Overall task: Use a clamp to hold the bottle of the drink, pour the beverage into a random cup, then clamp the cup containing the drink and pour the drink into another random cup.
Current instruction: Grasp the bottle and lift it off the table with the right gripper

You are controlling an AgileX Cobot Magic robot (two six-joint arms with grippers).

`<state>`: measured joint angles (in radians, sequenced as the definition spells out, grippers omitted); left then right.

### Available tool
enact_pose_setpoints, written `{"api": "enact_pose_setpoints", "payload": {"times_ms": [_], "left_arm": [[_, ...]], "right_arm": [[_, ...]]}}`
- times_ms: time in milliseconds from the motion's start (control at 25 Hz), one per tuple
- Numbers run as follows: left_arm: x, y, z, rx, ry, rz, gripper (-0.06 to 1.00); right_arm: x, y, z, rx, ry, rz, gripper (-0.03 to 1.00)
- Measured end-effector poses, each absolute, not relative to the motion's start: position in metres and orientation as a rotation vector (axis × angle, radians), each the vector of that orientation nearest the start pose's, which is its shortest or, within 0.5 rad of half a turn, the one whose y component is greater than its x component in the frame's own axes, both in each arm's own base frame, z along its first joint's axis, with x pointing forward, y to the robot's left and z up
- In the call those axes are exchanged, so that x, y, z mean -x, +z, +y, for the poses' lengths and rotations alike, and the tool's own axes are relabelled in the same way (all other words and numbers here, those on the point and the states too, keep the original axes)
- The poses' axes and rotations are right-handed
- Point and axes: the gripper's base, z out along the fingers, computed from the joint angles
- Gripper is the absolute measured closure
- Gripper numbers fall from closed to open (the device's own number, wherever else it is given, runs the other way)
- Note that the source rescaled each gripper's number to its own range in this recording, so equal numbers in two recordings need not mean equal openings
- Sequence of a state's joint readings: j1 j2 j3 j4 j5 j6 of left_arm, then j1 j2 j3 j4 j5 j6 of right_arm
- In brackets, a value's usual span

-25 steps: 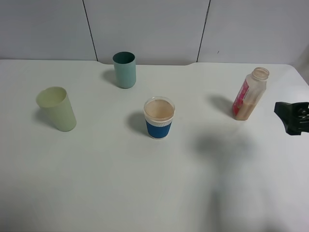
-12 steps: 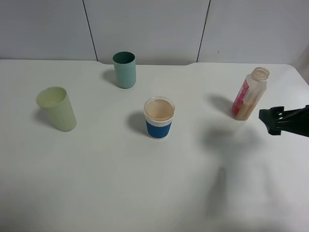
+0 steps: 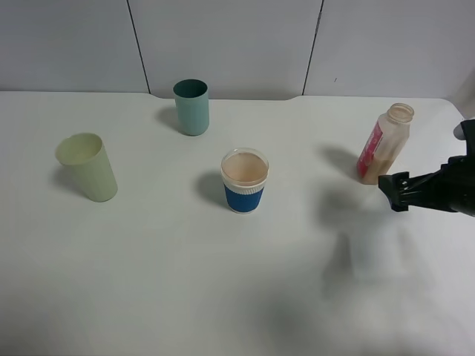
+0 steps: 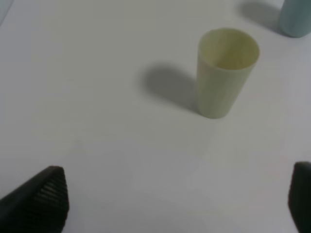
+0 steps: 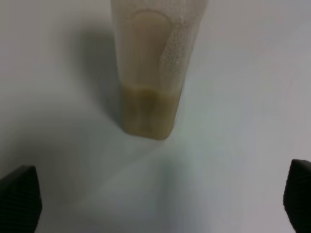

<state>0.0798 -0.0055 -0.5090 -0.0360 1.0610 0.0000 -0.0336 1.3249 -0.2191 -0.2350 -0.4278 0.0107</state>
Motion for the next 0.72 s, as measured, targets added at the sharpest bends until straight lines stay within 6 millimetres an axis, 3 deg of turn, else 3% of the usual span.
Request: {"api": "enact_pose_setpoints", "payload": {"times_ms": [400, 720], "left_arm": [[0.007, 0.280, -0.003, 0.079, 0.007, 2.028, 0.27], [0.007, 0.280, -0.003, 0.079, 0.007, 2.028, 0.27]], "right_arm": [[-0.215, 0.127, -0.001, 0.303, -0.128, 2.059, -0.03], [-0.196, 0.105, 0.002, 0.347, -0.121, 1.997, -0.03]]}}
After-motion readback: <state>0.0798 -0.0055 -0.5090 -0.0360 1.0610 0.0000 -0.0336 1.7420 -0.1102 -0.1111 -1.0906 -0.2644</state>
